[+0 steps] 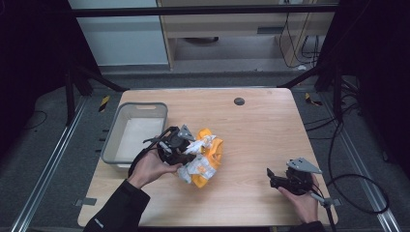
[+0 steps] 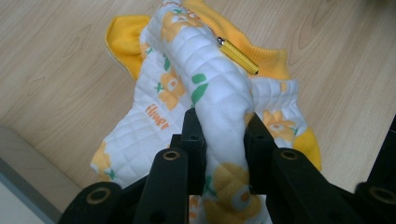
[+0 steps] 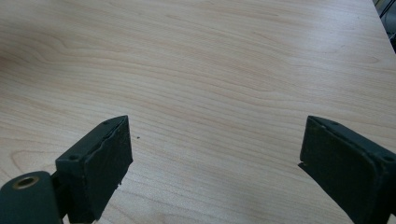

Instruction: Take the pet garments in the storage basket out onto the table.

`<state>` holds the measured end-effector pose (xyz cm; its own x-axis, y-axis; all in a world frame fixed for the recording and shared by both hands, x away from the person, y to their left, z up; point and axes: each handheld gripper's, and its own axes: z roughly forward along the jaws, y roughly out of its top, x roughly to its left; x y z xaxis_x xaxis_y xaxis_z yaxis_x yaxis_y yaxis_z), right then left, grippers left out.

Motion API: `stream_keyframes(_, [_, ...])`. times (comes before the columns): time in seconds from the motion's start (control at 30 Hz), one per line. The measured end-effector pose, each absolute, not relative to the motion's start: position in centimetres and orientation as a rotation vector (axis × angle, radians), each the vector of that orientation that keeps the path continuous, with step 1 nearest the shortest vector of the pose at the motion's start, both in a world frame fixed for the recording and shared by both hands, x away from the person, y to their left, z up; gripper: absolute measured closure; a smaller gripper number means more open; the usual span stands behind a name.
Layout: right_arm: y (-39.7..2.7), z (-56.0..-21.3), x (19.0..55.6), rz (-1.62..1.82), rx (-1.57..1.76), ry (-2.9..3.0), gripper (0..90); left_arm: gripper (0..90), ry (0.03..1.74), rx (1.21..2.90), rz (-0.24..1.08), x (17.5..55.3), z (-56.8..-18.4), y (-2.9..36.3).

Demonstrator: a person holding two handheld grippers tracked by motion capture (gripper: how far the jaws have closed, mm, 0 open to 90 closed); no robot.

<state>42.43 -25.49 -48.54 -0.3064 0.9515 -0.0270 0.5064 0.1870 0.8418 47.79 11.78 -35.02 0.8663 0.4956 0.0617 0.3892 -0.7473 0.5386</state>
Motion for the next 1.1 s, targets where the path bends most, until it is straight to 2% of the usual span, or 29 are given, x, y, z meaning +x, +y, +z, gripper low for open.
stream_keyframes(1.1, [-25.5, -48.5, 42.4, 1.018, 1.363, 1.898, 9.1, 74.1, 0.516, 2.576, 0.188, 47.1, -38.6, 7.2])
